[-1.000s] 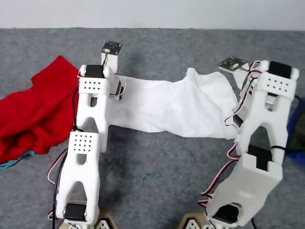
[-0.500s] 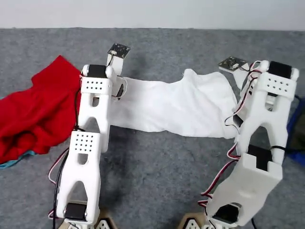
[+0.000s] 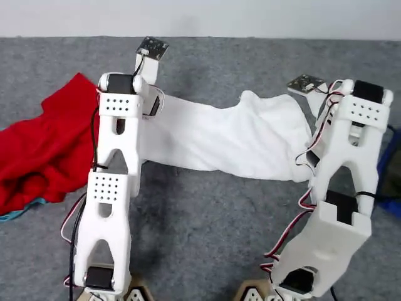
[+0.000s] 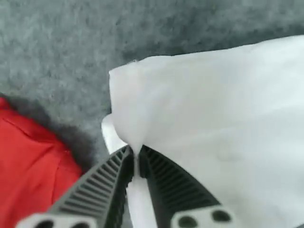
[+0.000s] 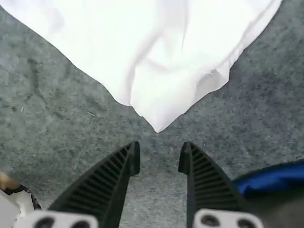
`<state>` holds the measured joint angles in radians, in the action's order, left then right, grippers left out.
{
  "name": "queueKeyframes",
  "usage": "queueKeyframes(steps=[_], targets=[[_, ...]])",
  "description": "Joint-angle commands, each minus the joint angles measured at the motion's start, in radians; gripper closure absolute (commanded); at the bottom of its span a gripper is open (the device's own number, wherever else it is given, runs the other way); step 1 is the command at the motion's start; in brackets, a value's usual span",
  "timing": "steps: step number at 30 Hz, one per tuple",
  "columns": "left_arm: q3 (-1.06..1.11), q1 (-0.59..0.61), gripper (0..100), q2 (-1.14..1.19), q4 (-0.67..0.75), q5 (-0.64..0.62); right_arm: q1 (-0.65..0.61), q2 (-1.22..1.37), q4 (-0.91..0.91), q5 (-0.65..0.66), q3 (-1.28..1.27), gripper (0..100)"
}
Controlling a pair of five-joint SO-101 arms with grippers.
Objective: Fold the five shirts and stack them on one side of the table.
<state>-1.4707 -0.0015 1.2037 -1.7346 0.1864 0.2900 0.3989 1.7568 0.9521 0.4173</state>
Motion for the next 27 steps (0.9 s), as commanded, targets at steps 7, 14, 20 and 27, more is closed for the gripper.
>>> queueKeyframes(steps=[7, 14, 20, 27], targets=[[0.131, 0.086, 99, -0.178, -0.025, 0.008, -0.01, -0.059, 0.015, 0.008, 0.009, 84.6], [0.598, 0.068, 99, -0.308, -0.021, 0.014, -0.012, -0.059, 0.018, 0.008, 0.009, 84.5], [0.687, 0.083, 91, -0.318, -0.02, -0.012, -0.016, -0.051, 0.022, 0.005, 0.005, 84.3], [0.487, 0.143, 68, -0.321, -0.021, -0.213, -0.097, -0.053, 0.016, -0.08, 0.008, 70.5]])
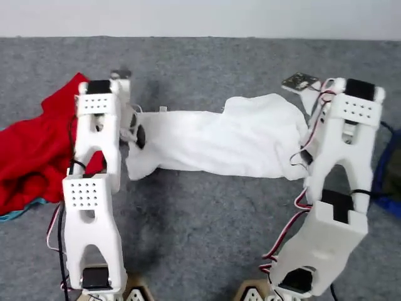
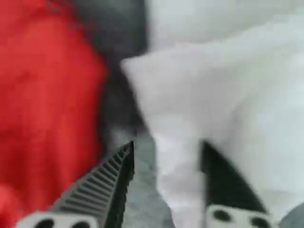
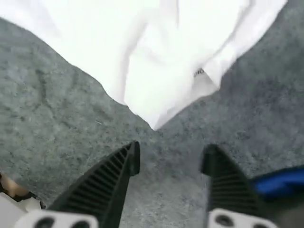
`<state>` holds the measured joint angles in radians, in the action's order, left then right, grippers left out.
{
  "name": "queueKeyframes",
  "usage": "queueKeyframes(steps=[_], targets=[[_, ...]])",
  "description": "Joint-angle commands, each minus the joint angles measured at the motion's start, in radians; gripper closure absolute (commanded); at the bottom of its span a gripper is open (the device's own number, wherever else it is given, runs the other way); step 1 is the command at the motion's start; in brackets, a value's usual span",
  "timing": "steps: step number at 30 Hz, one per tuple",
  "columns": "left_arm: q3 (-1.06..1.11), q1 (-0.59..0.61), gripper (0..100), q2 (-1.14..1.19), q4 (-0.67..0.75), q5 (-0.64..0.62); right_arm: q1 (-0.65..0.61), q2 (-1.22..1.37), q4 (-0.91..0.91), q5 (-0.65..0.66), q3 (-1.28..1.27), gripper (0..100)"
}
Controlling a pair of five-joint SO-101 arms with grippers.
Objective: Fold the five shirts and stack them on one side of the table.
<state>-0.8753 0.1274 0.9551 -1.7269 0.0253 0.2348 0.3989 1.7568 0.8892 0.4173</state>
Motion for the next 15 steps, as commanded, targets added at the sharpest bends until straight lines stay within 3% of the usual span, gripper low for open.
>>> queueKeyframes(steps=[1, 9, 15], targets=[[-0.142, 0.015, 69, -0.071, -0.029, -0.057, -0.054, -0.047, 0.013, -0.017, 0.005, 69.8], [-0.38, 0.043, 77, -0.072, -0.031, -0.058, -0.002, 0.07, -0.084, -0.017, -0.012, 69.7], [-0.412, 0.11, 77, -0.078, -0.031, -0.054, 0.024, 0.128, -0.097, 0.018, -0.012, 69.6]])
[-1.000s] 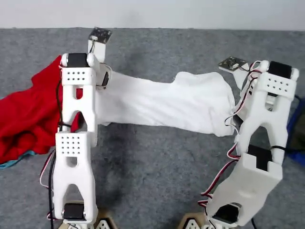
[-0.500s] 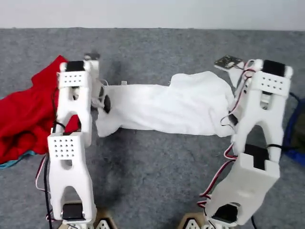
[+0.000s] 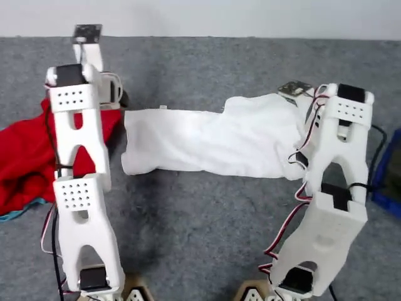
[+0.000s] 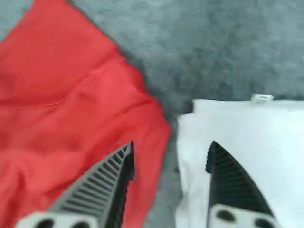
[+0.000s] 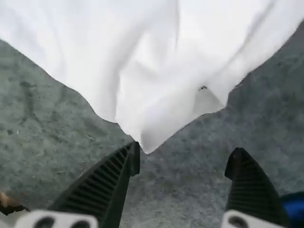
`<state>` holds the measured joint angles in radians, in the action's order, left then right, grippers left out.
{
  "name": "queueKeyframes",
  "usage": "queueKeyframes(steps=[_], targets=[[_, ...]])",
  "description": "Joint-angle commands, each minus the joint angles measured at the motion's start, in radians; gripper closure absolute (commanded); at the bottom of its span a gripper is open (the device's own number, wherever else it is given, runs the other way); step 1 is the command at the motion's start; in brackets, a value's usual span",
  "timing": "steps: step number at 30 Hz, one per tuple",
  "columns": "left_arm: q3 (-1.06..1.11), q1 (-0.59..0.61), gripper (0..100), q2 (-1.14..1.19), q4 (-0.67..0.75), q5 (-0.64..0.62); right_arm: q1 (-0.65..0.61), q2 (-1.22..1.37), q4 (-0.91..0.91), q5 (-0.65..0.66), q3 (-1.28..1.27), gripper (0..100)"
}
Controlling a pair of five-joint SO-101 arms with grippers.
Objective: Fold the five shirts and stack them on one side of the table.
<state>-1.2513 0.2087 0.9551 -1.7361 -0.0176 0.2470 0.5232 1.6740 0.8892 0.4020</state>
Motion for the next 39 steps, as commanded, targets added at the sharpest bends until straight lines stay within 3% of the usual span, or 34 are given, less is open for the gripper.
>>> queueKeyframes(steps=[1, 12, 19, 25, 39], targets=[[-0.035, 0.04, 77, -0.087, -0.021, -0.011, 0.01, 0.018, -0.015, 0.018, 0.003, 69.6], [0.226, 0.011, 77, -0.365, -0.021, -0.011, -0.001, 0.145, -0.128, 0.017, 0.003, 72.2], [0.526, 0.006, 77, -0.56, -0.021, -0.011, -0.001, 0.153, -0.151, 0.014, -0.002, 99.6], [0.707, 0.008, 77, -0.678, -0.02, -0.009, 0.031, 0.189, -0.139, 0.017, -0.002, 99.0], [0.905, 0.002, 77, -0.747, -0.02, -0.008, 0.271, 0.186, -0.073, 0.11, 0.015, 98.9]])
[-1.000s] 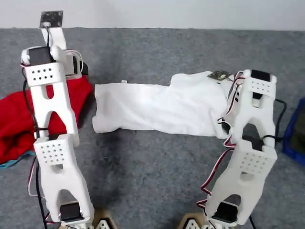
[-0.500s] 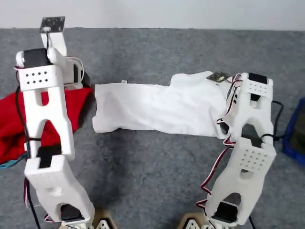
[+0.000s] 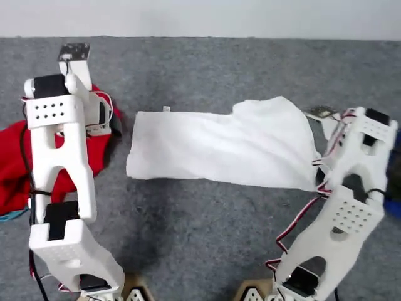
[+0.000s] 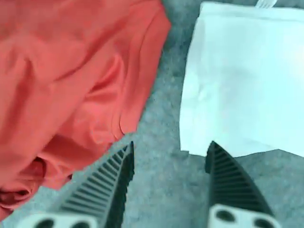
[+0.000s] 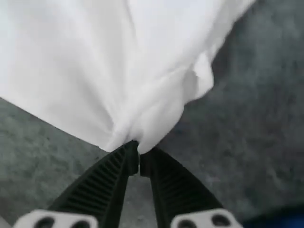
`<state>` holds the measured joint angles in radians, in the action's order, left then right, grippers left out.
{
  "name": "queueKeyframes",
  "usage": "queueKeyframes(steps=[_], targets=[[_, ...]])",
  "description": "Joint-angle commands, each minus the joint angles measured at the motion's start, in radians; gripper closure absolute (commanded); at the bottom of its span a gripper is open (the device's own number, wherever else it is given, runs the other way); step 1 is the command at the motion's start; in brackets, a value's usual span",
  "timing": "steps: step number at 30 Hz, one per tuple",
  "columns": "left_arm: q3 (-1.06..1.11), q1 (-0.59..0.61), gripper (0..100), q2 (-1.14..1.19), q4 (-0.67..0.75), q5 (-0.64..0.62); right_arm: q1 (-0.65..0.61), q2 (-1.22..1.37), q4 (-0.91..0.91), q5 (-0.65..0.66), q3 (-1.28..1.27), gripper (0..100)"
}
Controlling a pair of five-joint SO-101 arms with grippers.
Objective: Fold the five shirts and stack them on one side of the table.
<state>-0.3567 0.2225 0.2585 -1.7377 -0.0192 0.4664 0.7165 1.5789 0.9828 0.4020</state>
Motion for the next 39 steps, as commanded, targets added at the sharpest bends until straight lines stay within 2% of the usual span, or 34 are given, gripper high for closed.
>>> queueKeyframes(steps=[1, 5, 8, 12, 15, 17, 23, 26, 29, 32, 33, 37, 39], targets=[[0.024, -0.017, 77, -0.049, -0.018, -0.002, 0.061, -0.007, 0.031, 0.017, 0.023, 98.9], [0.091, -0.077, 77, -0.046, -0.017, 0.06, 0.025, -0.007, 0.111, 0.012, 0.061, 96.9], [0.097, -0.132, 76, -0.044, -0.008, 0.061, 0.001, -0.007, 0.157, 0.012, 0.135, 85.8], [0.097, -0.169, 76, -0.043, 0.103, 0.061, 0.001, -0.007, 0.216, 0.011, 0.293, 72.3], [0.099, -0.175, 76, -0.026, 0.183, 0.057, 0.019, -0.022, 0.216, -0.034, 0.393, 71.9], [0.099, -0.178, 76, 0.011, 0.186, 0.057, 0.021, -0.028, 0.216, -0.064, 0.425, 71.9], [0.067, -0.187, 77, 0.173, 0.232, 0.055, -0.084, -0.033, 0.176, -0.074, 0.431, 71.8], [-0.004, -0.21, 77, 0.224, 0.163, 0.023, -0.145, -0.039, 0.165, -0.069, 0.434, 71.8], [-0.067, -0.236, 77, 0.259, -0.012, 0.021, -0.208, -0.039, 0.208, -0.069, 0.448, 71.8], [-0.038, -0.23, 78, 0.244, -0.023, 0.025, -0.24, -0.071, 0.223, -0.064, 0.407, 71.8], [-0.021, -0.222, 79, 0.226, -0.023, 0.061, -0.243, -0.097, 0.223, -0.038, 0.376, 71.8], [0.13, -0.258, 81, 0.146, -0.021, 0.356, -0.277, -0.226, 0.222, 0.135, 0.187, 71.8], [0.185, -0.293, 82, 0.104, -0.021, 0.4, -0.28, -0.283, 0.222, 0.172, 0.098, 71.6]])
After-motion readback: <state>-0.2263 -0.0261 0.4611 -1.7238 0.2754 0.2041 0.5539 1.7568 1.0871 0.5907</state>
